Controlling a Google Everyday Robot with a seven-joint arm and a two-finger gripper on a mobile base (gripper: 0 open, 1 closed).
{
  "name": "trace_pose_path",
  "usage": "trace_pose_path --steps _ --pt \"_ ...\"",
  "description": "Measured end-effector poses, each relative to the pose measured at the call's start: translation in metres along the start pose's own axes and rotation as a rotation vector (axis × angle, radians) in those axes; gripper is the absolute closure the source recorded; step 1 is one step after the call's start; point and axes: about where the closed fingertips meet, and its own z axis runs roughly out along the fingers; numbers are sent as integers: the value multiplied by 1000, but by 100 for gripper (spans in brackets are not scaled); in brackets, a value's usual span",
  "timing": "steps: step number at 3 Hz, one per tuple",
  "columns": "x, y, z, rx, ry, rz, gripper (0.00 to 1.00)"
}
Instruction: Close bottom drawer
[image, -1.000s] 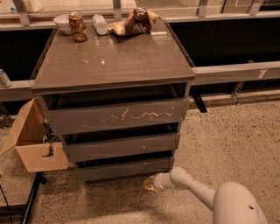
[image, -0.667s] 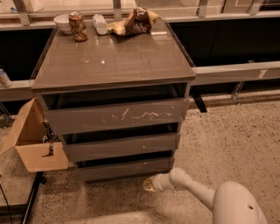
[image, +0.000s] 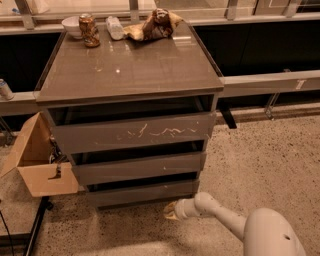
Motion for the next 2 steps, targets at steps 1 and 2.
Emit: trace_pose_path --steps 1,2 --pt "0 0 0 0 0 0 6" --pt "0 0 0 0 0 0 0"
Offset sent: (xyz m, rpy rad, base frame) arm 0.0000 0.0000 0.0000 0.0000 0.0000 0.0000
